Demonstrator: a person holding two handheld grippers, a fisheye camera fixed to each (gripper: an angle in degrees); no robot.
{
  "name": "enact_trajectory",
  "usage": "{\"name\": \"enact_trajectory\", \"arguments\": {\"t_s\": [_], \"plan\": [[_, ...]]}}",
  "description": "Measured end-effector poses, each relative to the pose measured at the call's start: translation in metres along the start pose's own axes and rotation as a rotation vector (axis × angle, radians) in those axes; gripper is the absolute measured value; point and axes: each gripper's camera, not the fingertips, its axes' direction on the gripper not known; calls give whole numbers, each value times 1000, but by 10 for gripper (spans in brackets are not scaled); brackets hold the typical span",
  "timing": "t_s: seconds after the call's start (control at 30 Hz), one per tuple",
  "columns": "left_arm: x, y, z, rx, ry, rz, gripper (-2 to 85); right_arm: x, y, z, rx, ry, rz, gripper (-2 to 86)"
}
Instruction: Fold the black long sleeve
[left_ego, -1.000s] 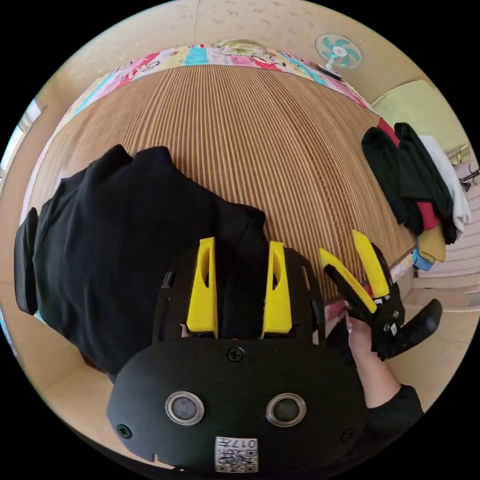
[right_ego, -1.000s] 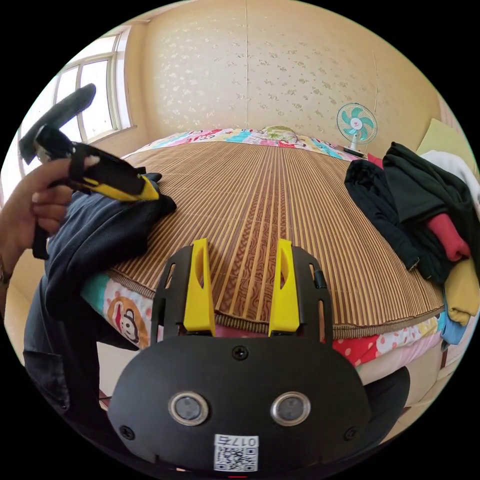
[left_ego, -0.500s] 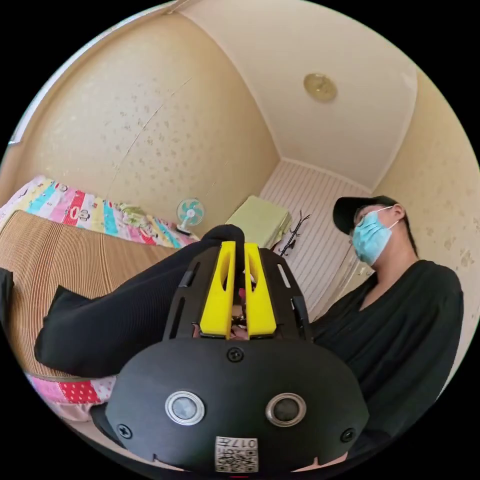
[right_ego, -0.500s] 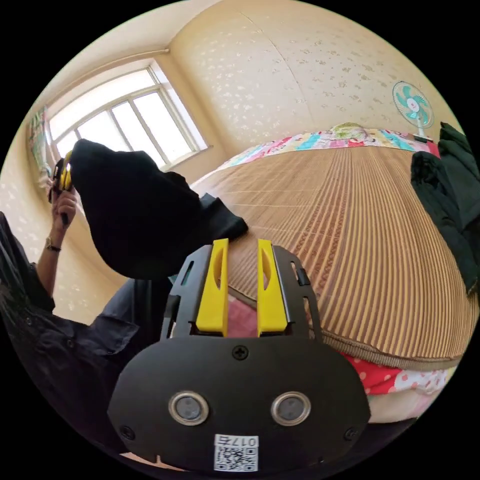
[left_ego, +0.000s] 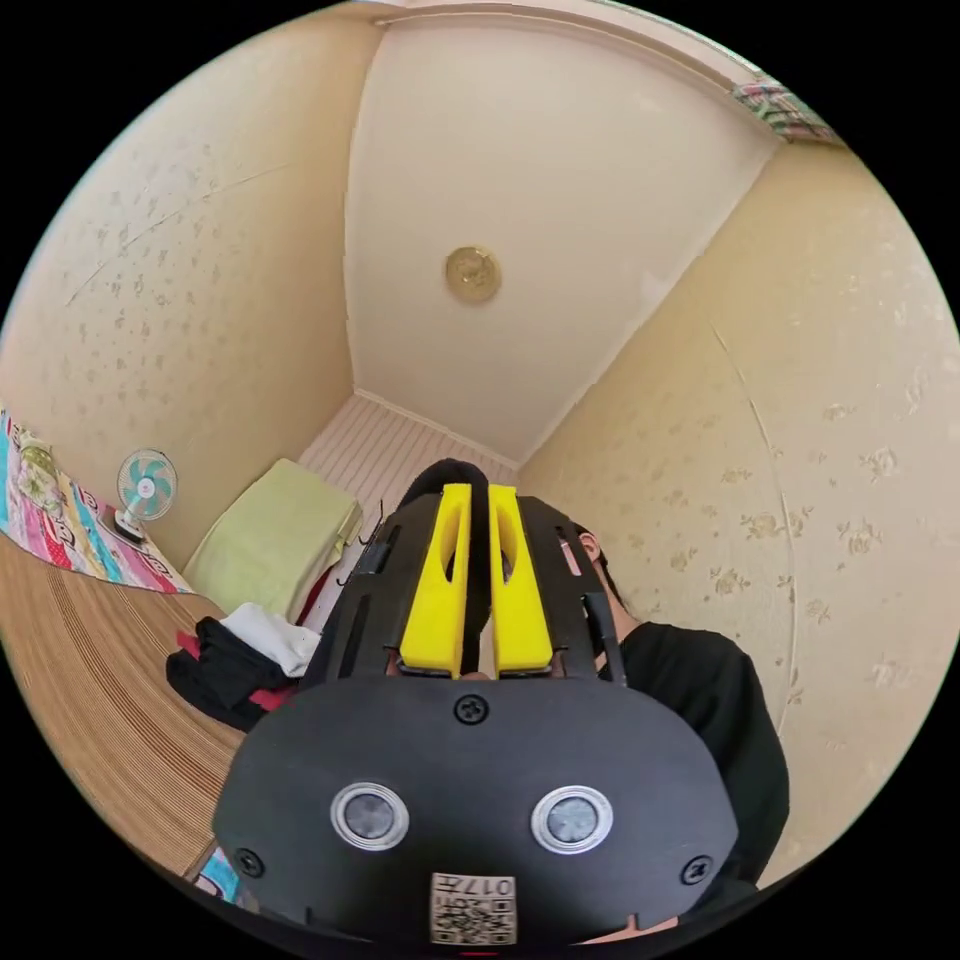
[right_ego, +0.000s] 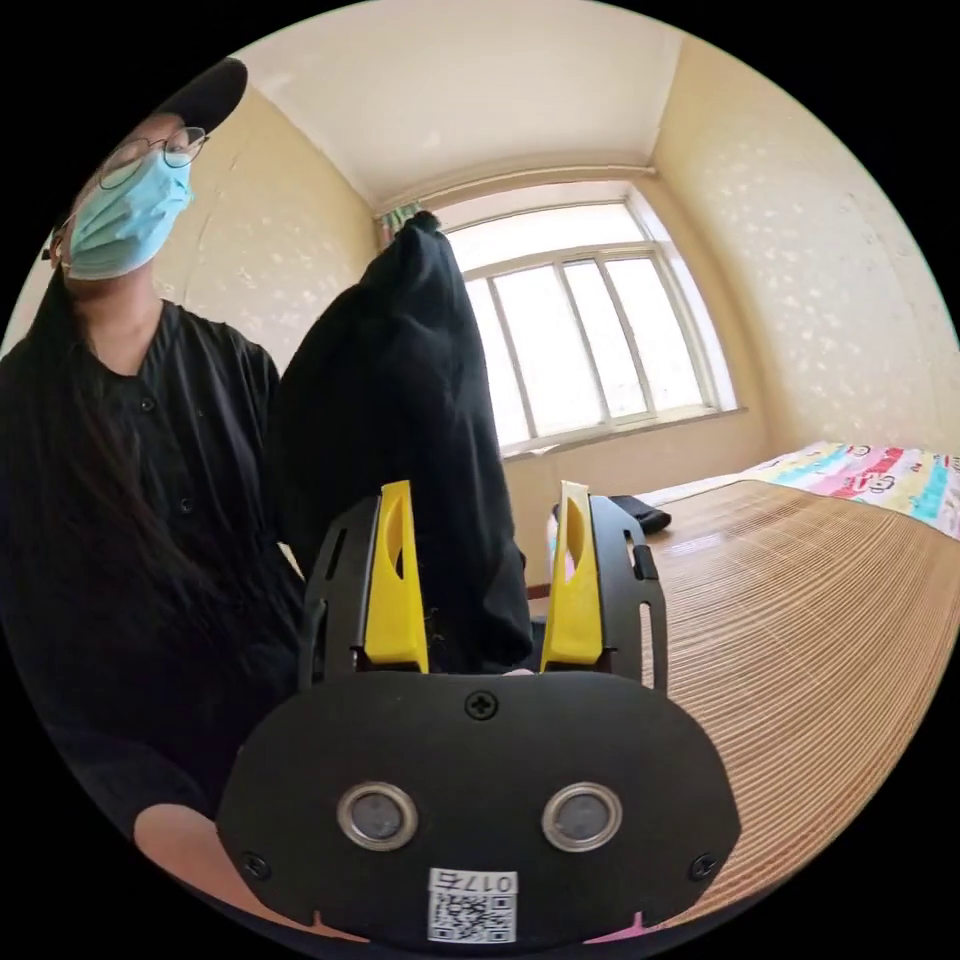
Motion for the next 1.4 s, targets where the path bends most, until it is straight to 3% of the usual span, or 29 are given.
{"name": "enact_trajectory", "arguments": {"t_s": [0.1, 0.23, 0.33, 0.4, 0.57, 0.7, 0.77, 0.87, 0.93, 1.0, 1.13, 1.27, 1.33, 1.4], "plan": [[-8, 2, 7, 41, 70, -46, 36, -19, 2, 27, -154, 93, -20, 51], [11, -8, 1, 36, 4, -8, 36, -47, -44, -34, 20, 700, 114, 42], [43, -16, -3, 5, -218, 62, 34, -102, -104, -82, 209, 998, 14, 41], [71, -15, 3, -4, -489, 135, 29, -134, -139, -94, 275, 1082, -42, 40], [102, -19, 45, 124, -776, 292, 21, -194, -217, -83, 358, 1156, -269, 38], [47, -99, 82, 114, -979, 225, 23, -164, -322, -71, 144, 1211, -234, 39], [-17, -151, 93, 57, -1070, 127, 30, -106, -369, -67, -3, 1251, -162, 46], [-167, -219, 92, -18, -1285, -93, 51, 56, -424, -60, -269, 1382, 49, 83], [-244, -227, 82, -94, -1557, -193, 73, 180, -408, -68, -420, 1461, 350, 100], [-316, -196, 79, -361, -1735, -272, 98, 213, -376, -76, -413, 1369, 480, 112], [-372, -78, 65, -651, -1685, -278, 118, 213, -256, -58, -443, 1237, 456, 112], [-432, 70, 18, -910, -1737, -542, 137, 210, -122, -52, -516, 1253, 637, 117], [-444, 112, 0, -974, -1762, -639, 132, 199, -50, -50, -516, 1209, 778, 123], [-427, 115, -3, -918, -1790, -480, 93, 186, -12, -43, -536, 1169, 829, 128]]}}
